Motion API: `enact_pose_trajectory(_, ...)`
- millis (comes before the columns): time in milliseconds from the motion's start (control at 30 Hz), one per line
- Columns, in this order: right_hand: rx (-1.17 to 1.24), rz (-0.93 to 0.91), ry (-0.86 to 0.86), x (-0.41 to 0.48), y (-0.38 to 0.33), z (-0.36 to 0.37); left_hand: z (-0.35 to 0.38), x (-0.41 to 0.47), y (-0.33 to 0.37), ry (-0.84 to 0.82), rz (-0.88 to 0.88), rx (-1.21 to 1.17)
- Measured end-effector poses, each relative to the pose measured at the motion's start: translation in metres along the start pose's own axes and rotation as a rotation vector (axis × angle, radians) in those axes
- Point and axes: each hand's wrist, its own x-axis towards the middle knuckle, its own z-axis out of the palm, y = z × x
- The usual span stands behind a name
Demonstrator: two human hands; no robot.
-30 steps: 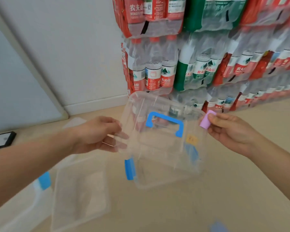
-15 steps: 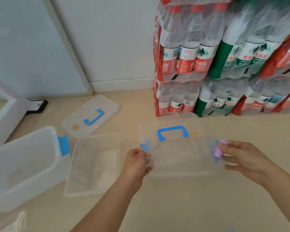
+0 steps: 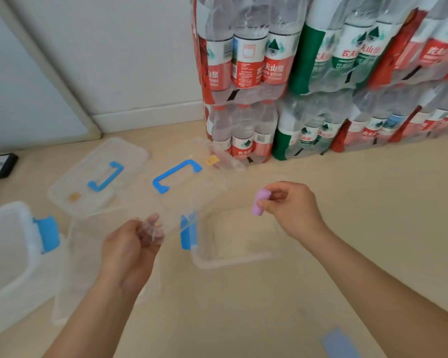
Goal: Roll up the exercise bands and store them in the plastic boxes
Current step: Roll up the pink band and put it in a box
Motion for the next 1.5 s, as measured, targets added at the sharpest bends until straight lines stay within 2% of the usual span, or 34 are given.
enact_pose_trajectory(67, -0.033, -0.007, -0.071, 0.009, 0.000, 0.020, 0.000, -0.001, 0.005, -0.007, 0.006, -0.008)
enact_pose_trajectory(333, -0.241, -0.027, -0.174, 0.035, 0.010, 0.083, -0.017, 0.002, 0.023, 0.090, 0.055, -0.078)
enact_pose_trajectory(667, -0.609, -0.110, -0.285, 0.054, 0.032, 0.120, -0.025, 0.008, 0.018, 0.049, 0.000, -0.193)
enact_pose_trajectory(867, -0.425, -0.024, -0.243, 0.060, 0.041, 0.127, -0.015, 0.007, 0.012, 0.021, -0.009, -0.214)
enact_pose_trajectory(1000, -0.323, 0.049, -0.245, 0.060, 0.042, 0.126, -0.023, 0.009, 0.013, 0.063, 0.011, -0.118)
enact_pose_trajectory(1300, -0.387, 0.224, -0.202, 0.060, 0.026, 0.106, -0.021, -0.003, 0.003, 0.087, 0.019, -0.040)
enact_pose_trajectory(1367, -0.276, 0.241, -0.150, 0.056, 0.016, 0.091, -0.020, -0.005, -0.001, 0.054, 0.024, -0.052)
enact_pose_trajectory(1500, 0.223, 0.339, 0.021, 0.049, -0.010, 0.055, -0.016, -0.009, -0.005, 0.015, 0.035, -0.019)
